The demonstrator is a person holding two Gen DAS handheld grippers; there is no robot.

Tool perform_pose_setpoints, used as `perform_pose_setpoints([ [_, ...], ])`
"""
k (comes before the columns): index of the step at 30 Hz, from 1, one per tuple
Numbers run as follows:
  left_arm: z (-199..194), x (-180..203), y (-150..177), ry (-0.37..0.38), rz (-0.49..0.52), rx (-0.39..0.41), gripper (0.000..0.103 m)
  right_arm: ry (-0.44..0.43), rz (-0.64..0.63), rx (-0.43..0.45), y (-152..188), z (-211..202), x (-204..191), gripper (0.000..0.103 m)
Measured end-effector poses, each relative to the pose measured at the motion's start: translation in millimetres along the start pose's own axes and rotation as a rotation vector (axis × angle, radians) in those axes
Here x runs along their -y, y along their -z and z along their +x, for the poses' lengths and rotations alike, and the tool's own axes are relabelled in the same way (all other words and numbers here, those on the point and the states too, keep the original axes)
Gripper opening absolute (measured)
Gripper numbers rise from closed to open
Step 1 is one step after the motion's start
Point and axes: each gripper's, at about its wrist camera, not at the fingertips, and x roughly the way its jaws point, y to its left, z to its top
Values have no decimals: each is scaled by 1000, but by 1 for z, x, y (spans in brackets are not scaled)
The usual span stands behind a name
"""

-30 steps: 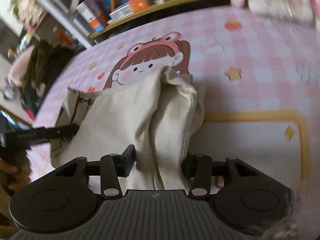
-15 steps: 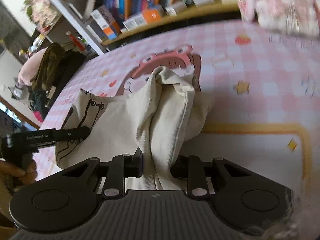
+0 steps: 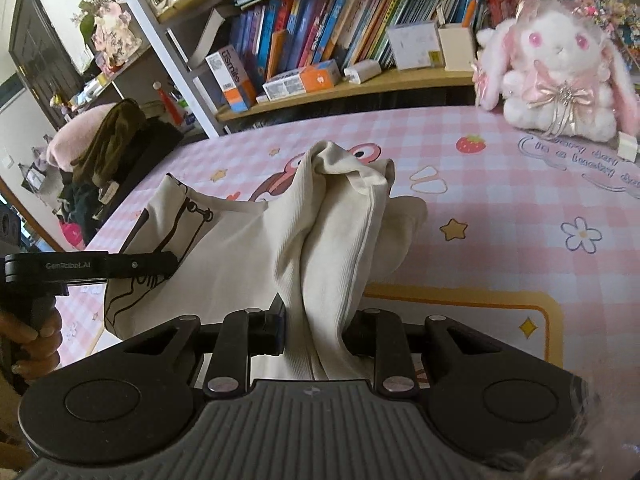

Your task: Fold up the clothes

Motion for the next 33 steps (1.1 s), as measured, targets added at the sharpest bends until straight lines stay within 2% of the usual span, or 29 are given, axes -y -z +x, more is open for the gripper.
perform_pose_setpoints([
  [15, -10, 3, -8, 27, 4, 14, 18, 21, -11, 42, -2, -15, -4, 22],
  [22, -12, -20, -20, 52, 2, 4, 18, 45, -13, 42, -7, -6, -20, 23],
  [33, -21, -79, -45, 95, -9, 3, 18, 81, -11, 42, -17, 27, -72, 22],
])
